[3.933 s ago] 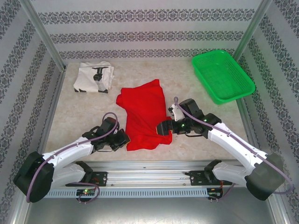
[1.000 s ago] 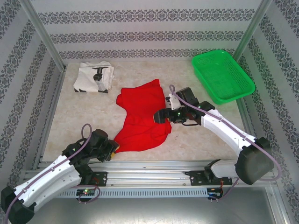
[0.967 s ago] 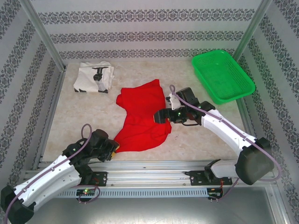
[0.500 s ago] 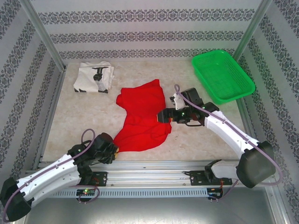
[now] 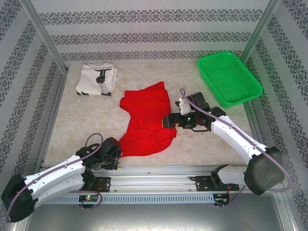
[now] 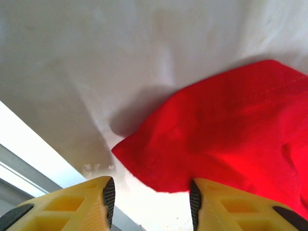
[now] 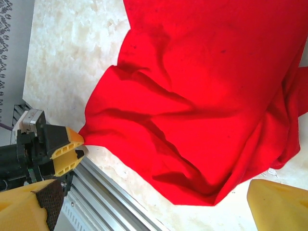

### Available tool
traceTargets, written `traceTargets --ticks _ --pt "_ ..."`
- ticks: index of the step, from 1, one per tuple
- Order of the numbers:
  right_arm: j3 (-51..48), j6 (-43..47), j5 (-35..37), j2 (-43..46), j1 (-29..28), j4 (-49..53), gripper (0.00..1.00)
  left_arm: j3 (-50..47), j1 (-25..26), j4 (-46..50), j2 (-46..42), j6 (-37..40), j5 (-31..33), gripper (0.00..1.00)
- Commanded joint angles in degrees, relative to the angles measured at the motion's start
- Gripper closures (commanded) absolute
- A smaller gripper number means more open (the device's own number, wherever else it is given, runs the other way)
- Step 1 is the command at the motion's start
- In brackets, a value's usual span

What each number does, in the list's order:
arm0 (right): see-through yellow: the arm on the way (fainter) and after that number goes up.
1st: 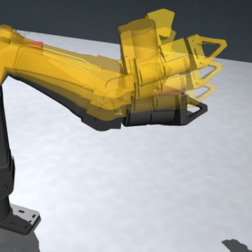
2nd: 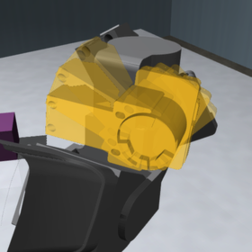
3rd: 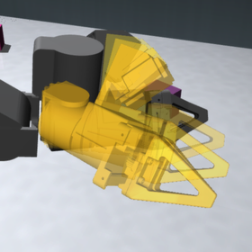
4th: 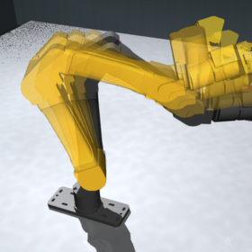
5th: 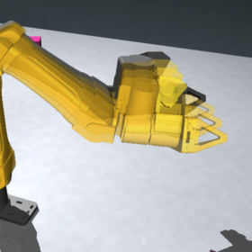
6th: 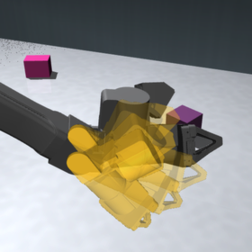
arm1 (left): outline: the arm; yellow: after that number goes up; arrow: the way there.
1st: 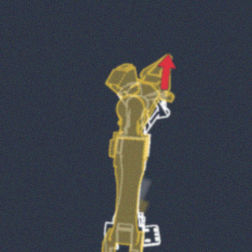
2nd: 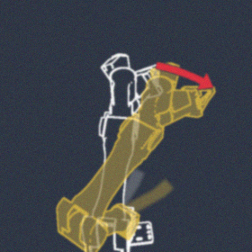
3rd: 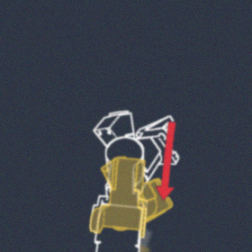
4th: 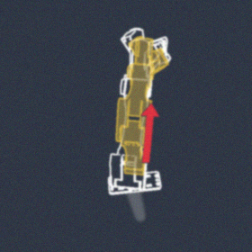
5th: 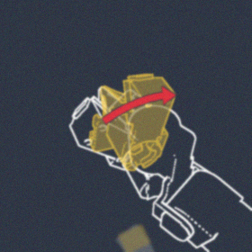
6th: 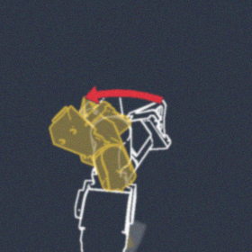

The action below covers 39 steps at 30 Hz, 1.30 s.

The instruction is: Fold and stack the t-shirts

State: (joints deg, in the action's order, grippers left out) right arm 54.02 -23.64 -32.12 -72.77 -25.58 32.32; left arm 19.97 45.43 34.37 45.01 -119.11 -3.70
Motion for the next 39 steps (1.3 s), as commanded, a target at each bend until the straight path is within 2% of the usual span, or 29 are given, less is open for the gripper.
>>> traceTargets --ticks 1,7,12,15,17,19,22,27,35,39 --pt "-0.8 0.0 -1.2 1.2 0.6 -0.8 0.02 -0.3 0.8 -1.4 0.2 -3.7 4.4 0.54" --pt "-1.4 -0.1 -1.0 1.7 0.6 -0.8 0.02 -1.8 0.8 -5.6 1.4 -4.1 5.9 0.54" --pt "-1.7 0.1 -0.5 1.7 0.8 -0.5 0.02 -2.3 0.8 -7.3 2.4 -4.0 6.0 0.61" --pt "-2.0 0.2 0.2 1.9 1.1 0.4 0.02 -1.5 0.7 -5.0 1.4 -3.0 6.8 0.76" --pt "-2.3 0.2 1.7 1.9 1.8 2.5 0.02 -0.5 0.7 -3.6 -0.7 -0.9 9.3 0.91" --pt "-2.8 0.5 3.0 2.0 2.9 4.9 0.02 0.5 0.7 -3.7 -3.6 3.2 13.4 1.0" --pt "-4.8 0.1 3.7 1.6 5.6 7.4 0.02 3.5 0.5 -0.9 -7.5 8.7 19.3 1.0" --pt "-6.9 -2.2 2.3 -3.2 7.4 7.0 0.06 9.5 -1.1 2.3 -10.8 19.0 24.5 1.0" --pt "-6.3 -9.7 -0.3 -12.0 9.7 -4.4 0.22 26.1 -2.2 -1.9 -3.9 41.2 28.8 1.0" --pt "-4.2 -11.8 0.5 -15.0 10.1 -6.7 0.26 34.0 -2.4 -1.8 -0.3 48.4 30.4 1.0"
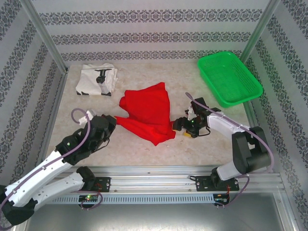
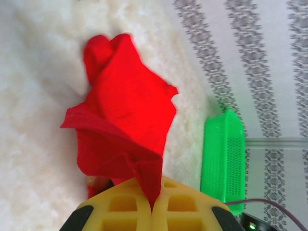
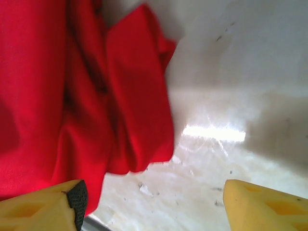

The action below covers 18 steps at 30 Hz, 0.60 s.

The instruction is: Fold and stack the t-shirts

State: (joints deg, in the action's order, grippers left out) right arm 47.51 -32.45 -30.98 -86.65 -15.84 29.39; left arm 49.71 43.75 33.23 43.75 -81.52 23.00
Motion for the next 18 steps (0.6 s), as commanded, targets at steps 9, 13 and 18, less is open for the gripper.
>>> traceTargets --ticks 9,13,18 --pt "5.5 -8.0 -0.4 -8.3 -1.3 -7.7 0.43 7.1 -3.2 -3.2 2.7 14.3 3.2 1.0" --pt "6.9 -9.1 -0.5 -10.9 -3.7 -7.7 0.49 7.2 -3.7 -4.7 3.5 15.1 2.1 1.0" --pt "8.0 -10.3 -0.5 -12.9 -6.8 -8.7 0.49 7.2 -4.6 -5.5 3.8 15.3 0.8 1.0"
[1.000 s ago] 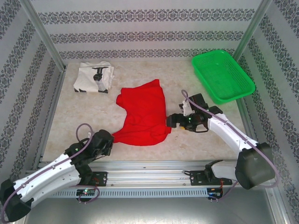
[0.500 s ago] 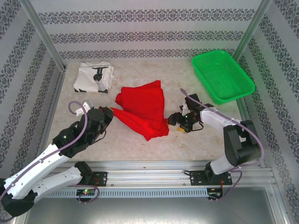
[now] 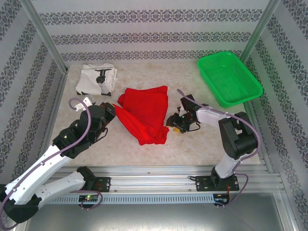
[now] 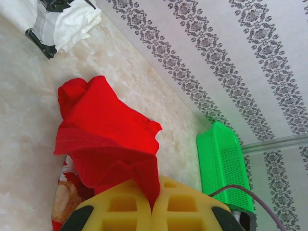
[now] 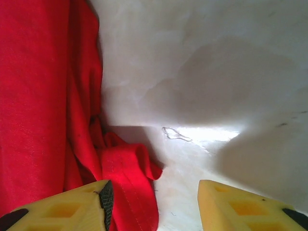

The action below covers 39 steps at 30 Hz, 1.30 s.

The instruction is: Fold and stack the t-shirts

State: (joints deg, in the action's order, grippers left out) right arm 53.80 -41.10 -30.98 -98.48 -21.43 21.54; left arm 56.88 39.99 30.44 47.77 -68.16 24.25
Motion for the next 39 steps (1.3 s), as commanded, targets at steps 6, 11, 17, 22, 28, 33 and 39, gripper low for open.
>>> traceTargets --ticks 6,11,17,22,28,33,39 --pt "5.6 -2.4 1.4 -6.4 -3.4 0.9 0.58 -0.3 -1.8 -2.7 -0.8 2.0 -1.1 1.0" --pt "9.4 -2.0 5.1 -8.9 -2.6 3.7 0.93 0.9 -3.6 -1.2 -1.3 2.9 -1.4 1.0" --pt "14.9 3.0 9.0 2.1 4.4 10.6 1.0 7.2 -10.0 3.8 -1.5 8.2 -3.7 1.0" --pt "26.5 10.5 8.4 6.9 10.9 21.2 1.0 14.0 -17.1 5.4 1.0 13.8 -8.7 1.0" --pt "35.7 14.4 5.2 8.6 17.5 26.4 1.0 21.5 -19.7 3.3 6.0 20.0 -12.9 1.0" --pt "38.6 17.2 3.7 12.8 20.1 25.3 1.0 23.6 -19.8 1.6 7.4 20.7 -14.9 1.0" --pt "32.2 21.8 3.4 20.7 21.3 21.4 1.0 19.6 -19.7 5.3 4.0 17.6 -14.1 1.0"
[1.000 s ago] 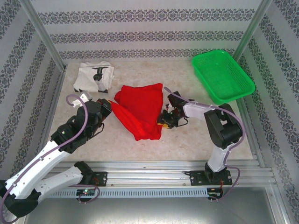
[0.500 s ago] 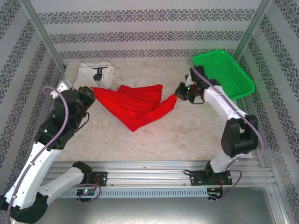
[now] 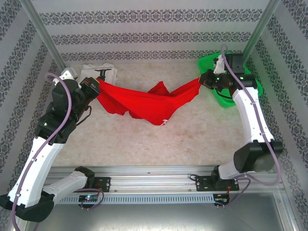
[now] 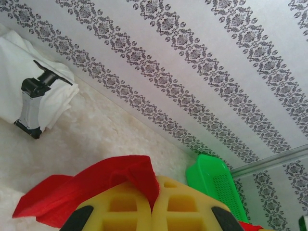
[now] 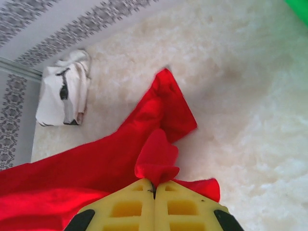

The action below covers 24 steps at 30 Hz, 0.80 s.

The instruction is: Fold and stack the t-shirts

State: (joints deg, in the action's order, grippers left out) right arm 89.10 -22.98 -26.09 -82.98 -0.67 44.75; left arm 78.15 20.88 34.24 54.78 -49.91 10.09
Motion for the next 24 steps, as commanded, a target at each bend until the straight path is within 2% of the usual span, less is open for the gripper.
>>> traceTargets --ticks 1,3,5,8,11,16,20,24 --pt "-5.8 3.1 -3.6 6.5 0.5 -3.4 1.0 -3.4 -0.6 2.0 -4.0 -1.8 -0.2 1.0" --pt "-12.8 0.9 -9.5 9.5 -0.5 -7.8 1.0 -7.6 -0.7 4.2 -6.2 -4.8 -1.2 1.0" --pt "-17.8 1.1 -10.9 11.4 -4.0 -8.8 1.0 -11.8 -0.7 6.1 -8.0 -7.4 -2.1 1.0" --pt "-23.5 2.0 -9.3 12.3 -12.9 -8.8 1.0 -19.7 -0.6 7.4 -11.3 -10.9 -2.8 1.0" --pt "-26.8 0.9 -4.6 9.9 -22.3 -7.5 1.0 -24.9 -0.7 9.7 -13.6 -13.4 -1.8 1.0" --pt "-32.3 -4.6 -1.3 4.3 -29.0 -8.2 1.0 -31.9 -0.6 8.4 -14.8 -15.5 -4.1 1.0" --pt "-33.8 -8.0 3.6 4.7 -28.4 -4.9 1.0 -33.8 -0.5 8.6 -15.2 -15.3 -4.1 1.0" --pt "-41.3 -10.9 3.4 10.6 -21.7 -3.1 1.0 -35.5 -0.6 8.0 -15.3 -15.0 -4.8 1.0"
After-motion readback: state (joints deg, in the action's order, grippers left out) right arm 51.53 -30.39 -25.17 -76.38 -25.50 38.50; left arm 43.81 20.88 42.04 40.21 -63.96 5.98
